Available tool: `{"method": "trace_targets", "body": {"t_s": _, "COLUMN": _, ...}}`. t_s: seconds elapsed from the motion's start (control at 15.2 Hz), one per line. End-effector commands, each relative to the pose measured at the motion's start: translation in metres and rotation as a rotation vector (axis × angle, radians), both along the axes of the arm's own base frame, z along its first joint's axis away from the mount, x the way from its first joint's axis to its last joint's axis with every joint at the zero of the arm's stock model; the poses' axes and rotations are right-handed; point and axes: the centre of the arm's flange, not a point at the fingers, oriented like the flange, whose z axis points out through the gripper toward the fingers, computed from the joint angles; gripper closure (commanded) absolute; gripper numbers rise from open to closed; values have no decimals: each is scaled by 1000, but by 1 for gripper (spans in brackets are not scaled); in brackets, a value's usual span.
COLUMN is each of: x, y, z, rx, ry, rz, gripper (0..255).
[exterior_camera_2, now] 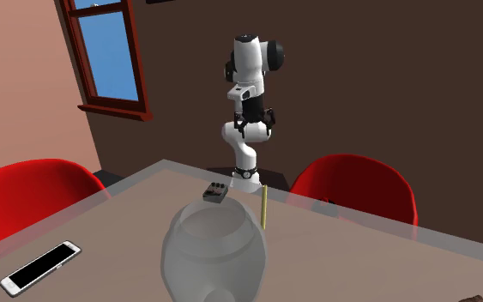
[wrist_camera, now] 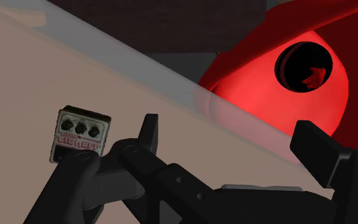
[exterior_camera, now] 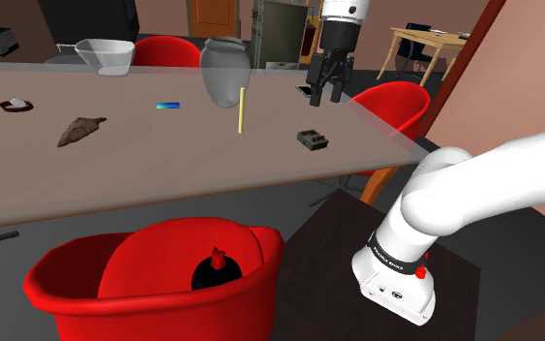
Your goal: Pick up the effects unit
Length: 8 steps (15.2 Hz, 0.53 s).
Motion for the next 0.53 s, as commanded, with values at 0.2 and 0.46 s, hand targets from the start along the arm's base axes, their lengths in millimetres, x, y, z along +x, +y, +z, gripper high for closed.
{"method": "trace_targets", "body": {"t_s": 0.2, "x": 13, "y": -32, "z": -24, "rx": 11, "ry": 19, "rz": 26, "gripper": 0}}
{"method": "trace_targets", "body": {"t_s": 0.46, "x": 32, "y": -73, "z": -57, "rx": 27, "ry": 44, "rz": 62, "gripper": 0}}
